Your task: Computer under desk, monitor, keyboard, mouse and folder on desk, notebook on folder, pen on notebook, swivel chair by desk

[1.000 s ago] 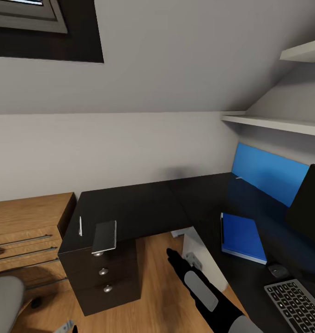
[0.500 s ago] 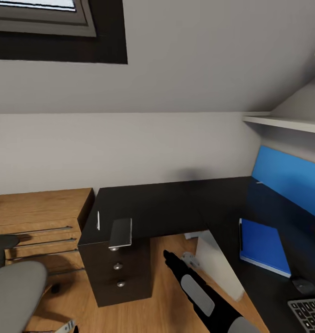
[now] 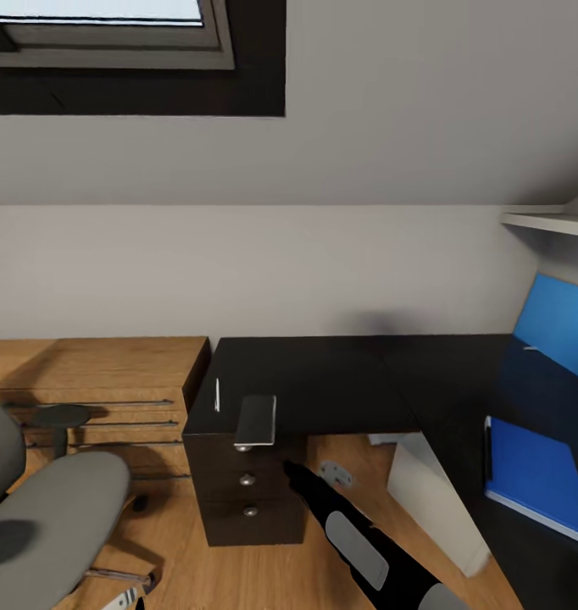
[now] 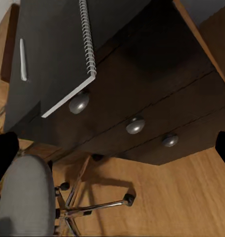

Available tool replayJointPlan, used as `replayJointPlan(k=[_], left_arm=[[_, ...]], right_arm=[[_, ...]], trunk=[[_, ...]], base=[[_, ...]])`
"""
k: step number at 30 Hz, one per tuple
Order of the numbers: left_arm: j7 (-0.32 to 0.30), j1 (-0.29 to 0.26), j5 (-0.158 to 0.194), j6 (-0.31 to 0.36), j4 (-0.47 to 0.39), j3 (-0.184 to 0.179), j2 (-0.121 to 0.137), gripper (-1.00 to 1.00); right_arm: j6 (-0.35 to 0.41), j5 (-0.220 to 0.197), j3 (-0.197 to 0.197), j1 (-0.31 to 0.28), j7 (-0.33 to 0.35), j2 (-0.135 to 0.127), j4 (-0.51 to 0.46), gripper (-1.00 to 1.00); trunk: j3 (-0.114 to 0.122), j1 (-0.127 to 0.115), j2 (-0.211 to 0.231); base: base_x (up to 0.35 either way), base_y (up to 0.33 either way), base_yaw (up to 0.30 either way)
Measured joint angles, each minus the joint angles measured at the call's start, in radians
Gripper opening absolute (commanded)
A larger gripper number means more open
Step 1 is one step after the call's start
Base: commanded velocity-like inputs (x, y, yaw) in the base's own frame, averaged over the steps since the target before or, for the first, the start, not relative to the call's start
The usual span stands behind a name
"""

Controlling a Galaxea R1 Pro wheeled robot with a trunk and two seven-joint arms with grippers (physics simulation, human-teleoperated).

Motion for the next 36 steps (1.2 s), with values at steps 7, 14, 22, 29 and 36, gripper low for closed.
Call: replayJointPlan(k=[7, 14, 22, 29, 36], left_arm=[[-0.001, 0.000, -0.002, 0.000, 0.000, -0.001, -0.001, 1.00], [0.000, 0.000, -0.003, 0.000, 0.000, -0.002, -0.002, 1.00], [-0.001, 0.000, -0.003, -0.001, 0.000, -0.005, -0.002, 1.00], [0.001, 0.000, -0.004, -0.004, 0.000, -0.064, -0.003, 1.00], [0.002, 0.000, -0.005, -0.003, 0.000, -0.073, -0.002, 1.00]], right_arm=[[0.004, -0.004, 0.003, 0.000, 0.136, -0.019, 0.002, 1.00], [0.005, -0.006, 0.004, 0.001, 0.174, -0.030, 0.003, 1.00], [0.003, -0.010, 0.002, 0.003, 0.195, -0.066, 0.002, 1.00], [-0.001, -0.008, -0.002, 0.003, 0.198, -0.095, 0.001, 1.00], [-0.005, -0.008, -0.004, 0.003, 0.197, -0.101, 0.001, 1.00]], trunk=[[-0.003, 0.000, 0.000], [-0.007, 0.000, 0.000], [-0.008, 0.000, 0.000], [-0.008, 0.000, 0.000], [-0.008, 0.000, 0.000]], base=[[0.000, 0.000, 0.280], [0.000, 0.000, 0.279], [0.000, 0.000, 0.077], [0.190, -0.010, 0.003], [0.092, -0.010, 0.000]])
